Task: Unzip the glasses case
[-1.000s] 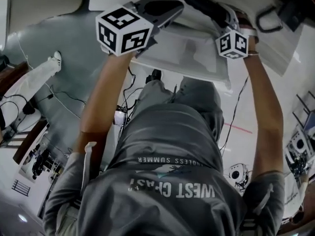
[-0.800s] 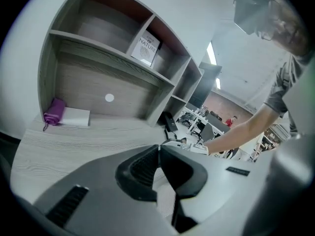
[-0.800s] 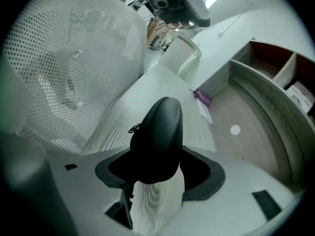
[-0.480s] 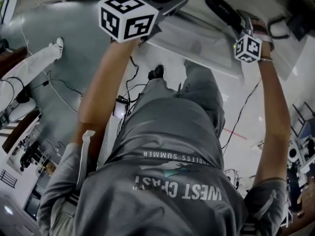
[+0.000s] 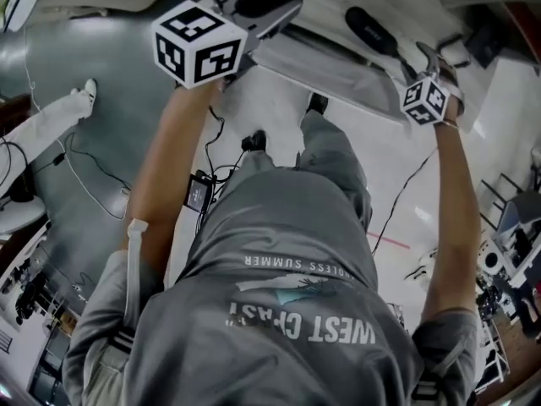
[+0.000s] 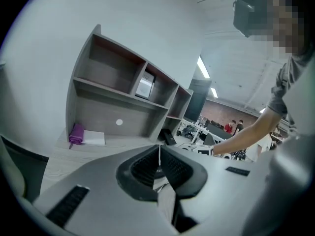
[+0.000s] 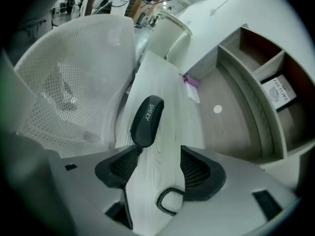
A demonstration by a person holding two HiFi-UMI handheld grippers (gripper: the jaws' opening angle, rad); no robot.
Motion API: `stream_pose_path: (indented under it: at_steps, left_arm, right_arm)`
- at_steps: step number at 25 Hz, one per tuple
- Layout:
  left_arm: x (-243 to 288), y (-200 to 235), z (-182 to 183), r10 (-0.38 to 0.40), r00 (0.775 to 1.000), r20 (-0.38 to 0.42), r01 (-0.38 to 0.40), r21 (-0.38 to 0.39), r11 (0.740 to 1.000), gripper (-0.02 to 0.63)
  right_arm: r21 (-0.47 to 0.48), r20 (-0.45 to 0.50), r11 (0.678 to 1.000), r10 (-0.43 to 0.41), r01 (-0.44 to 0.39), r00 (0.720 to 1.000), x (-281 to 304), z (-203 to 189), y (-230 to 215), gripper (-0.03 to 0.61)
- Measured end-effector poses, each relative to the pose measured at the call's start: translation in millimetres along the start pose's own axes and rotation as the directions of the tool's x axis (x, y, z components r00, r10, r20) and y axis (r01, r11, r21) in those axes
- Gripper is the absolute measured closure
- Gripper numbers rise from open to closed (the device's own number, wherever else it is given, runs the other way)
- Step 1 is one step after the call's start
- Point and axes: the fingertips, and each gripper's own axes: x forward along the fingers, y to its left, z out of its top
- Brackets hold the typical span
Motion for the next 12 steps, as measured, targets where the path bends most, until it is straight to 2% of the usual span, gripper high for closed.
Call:
stream_pose_path:
  at_steps: [3,6,9,12]
  left_arm:
    - [-23,-2,10,-0.005,0.999,0.036,0.004,0.017,1.000,0.611]
    - [-46,-11,25,-0.015,0.997,0.079,0.012,0.040,0.999,0.611]
    - [-63,-29,39,-0.023,0.992,0.123,0.015,0.071,0.997,0.611]
    - [-78,-46,50,-0.034,0.984,0.173,0.017,0.102,0.995,0.611]
  right_arm:
    - [0.110,0.007,0.992,-0.057,0.056,0.998,-28,23,-16,0.310]
    - [0.267,0.065,0.959,-0.119,0.098,0.991,-69,58,-35,0.334]
    - [0.438,0.175,0.895,-0.176,0.083,0.969,-118,92,-47,0.410]
    - [0.592,0.292,0.805,-0.253,0.033,0.922,-172,130,-56,0.478]
